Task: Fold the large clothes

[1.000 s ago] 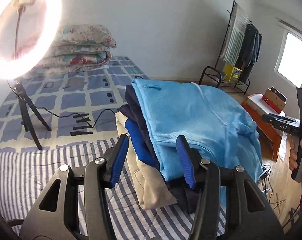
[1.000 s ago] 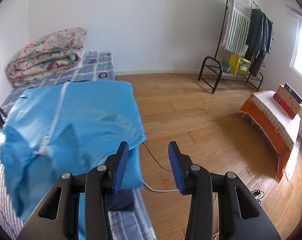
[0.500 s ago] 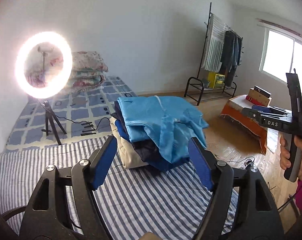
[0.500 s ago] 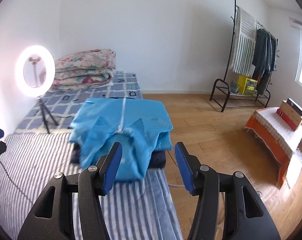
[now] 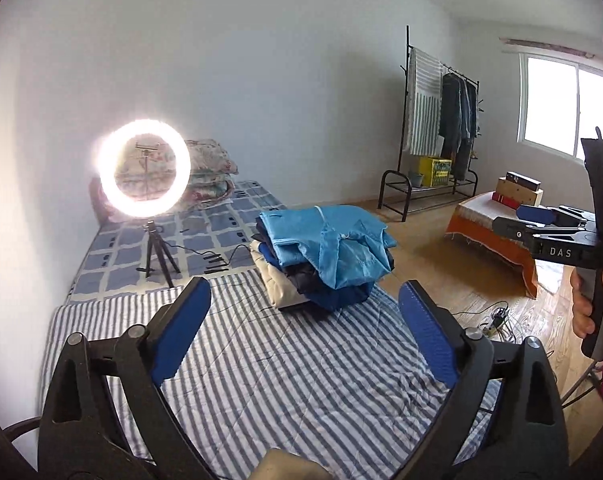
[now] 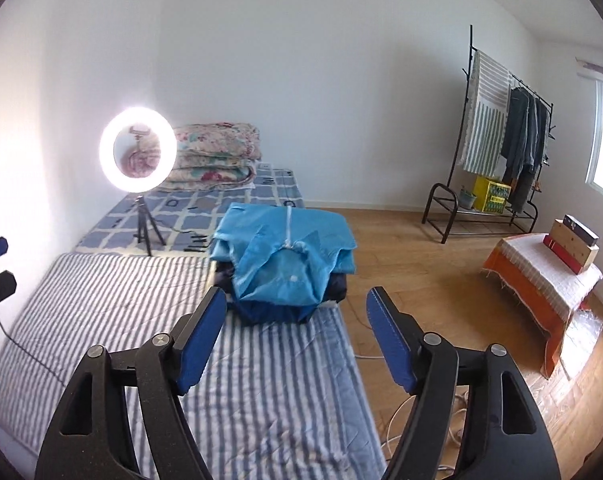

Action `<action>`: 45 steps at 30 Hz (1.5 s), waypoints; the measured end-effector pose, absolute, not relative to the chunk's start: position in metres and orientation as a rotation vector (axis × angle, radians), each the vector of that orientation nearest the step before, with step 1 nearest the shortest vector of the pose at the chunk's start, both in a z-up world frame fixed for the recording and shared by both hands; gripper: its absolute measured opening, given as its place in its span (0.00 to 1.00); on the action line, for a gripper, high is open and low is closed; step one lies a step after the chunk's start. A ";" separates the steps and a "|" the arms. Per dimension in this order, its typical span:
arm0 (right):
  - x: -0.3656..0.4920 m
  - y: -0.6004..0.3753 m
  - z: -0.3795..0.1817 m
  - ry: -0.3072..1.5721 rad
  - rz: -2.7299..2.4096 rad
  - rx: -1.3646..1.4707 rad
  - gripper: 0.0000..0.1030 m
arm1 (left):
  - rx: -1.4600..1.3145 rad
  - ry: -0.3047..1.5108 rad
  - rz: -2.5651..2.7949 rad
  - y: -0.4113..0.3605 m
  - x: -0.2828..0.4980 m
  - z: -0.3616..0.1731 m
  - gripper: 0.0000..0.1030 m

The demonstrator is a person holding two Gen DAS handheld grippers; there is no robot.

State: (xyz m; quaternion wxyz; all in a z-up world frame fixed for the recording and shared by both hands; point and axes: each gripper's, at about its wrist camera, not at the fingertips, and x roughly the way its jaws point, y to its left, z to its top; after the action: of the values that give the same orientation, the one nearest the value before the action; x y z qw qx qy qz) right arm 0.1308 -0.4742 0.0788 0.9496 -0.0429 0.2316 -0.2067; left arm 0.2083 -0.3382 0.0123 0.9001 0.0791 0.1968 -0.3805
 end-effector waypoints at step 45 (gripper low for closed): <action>0.063 -0.407 0.010 0.499 -0.441 -0.081 0.80 | 0.253 0.405 -0.725 -0.313 0.158 -0.027 1.00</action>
State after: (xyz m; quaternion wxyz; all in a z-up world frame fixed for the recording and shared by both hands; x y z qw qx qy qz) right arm 0.0629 -0.4067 0.0104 0.9443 -0.0398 0.2450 -0.2162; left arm 0.1577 -0.3131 -0.0270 0.9072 0.1226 0.1961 -0.3513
